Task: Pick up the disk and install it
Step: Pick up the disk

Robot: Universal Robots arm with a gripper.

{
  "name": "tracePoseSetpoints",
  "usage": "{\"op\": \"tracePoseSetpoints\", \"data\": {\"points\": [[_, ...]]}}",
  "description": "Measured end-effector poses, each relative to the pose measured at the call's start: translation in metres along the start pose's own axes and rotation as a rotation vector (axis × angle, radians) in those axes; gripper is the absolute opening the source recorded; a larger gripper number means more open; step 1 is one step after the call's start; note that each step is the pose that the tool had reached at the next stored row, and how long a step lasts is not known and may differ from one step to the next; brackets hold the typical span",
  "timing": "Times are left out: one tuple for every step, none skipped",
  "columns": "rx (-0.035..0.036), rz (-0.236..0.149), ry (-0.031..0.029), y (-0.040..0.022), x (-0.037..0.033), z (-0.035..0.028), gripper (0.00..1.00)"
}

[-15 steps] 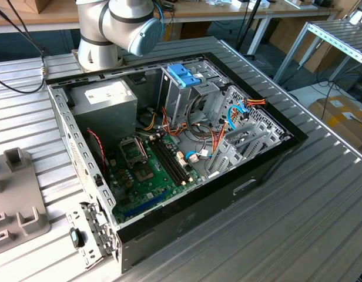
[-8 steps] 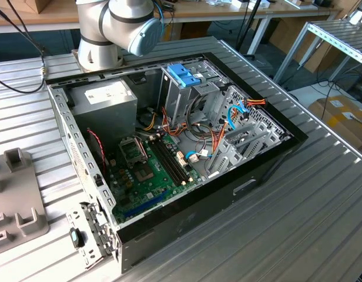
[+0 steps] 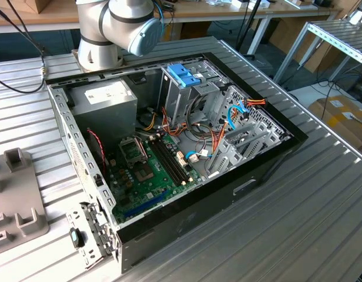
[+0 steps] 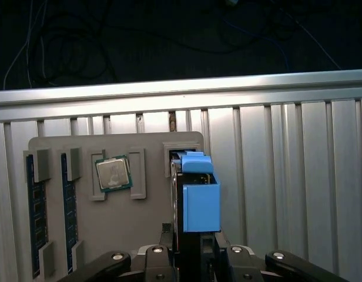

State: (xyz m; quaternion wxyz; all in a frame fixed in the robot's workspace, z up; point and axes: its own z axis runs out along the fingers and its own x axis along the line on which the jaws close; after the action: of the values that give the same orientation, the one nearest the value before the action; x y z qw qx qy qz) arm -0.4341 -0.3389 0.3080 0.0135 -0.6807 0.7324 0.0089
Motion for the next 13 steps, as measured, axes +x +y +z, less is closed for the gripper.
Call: {"op": "tracePoseSetpoints", "data": {"points": [[0.0,-0.002,0.0,0.0,0.0,0.0,0.35],[-0.0002,-0.006,0.0,0.0,0.0,0.0,0.35],[-0.0005,-0.011,0.0,0.0,0.0,0.0,0.35],[-0.0006,-0.015,0.0,0.0,0.0,0.0001,0.35],[-0.0009,-0.023,0.0,0.0,0.0,0.0001,0.35],[-0.0009,-0.026,0.0,0.0,0.0,0.0001,0.35],[-0.0009,-0.026,0.0,0.0,0.0,0.0001,0.35],[-0.0009,-0.026,0.0,0.0,0.0,0.0002,0.35],[-0.0008,-0.026,0.0,0.0,0.0,0.0002,0.35],[-0.0008,-0.026,-0.0001,0.0,0.0,0.0002,0.35],[-0.0009,-0.027,0.0,0.0,0.0,0.0002,0.35],[-0.0009,-0.028,0.0,0.0,0.0,0.0002,0.35],[-0.0009,-0.034,0.0009,-0.0001,0.0,0.0003,0.35]]}}
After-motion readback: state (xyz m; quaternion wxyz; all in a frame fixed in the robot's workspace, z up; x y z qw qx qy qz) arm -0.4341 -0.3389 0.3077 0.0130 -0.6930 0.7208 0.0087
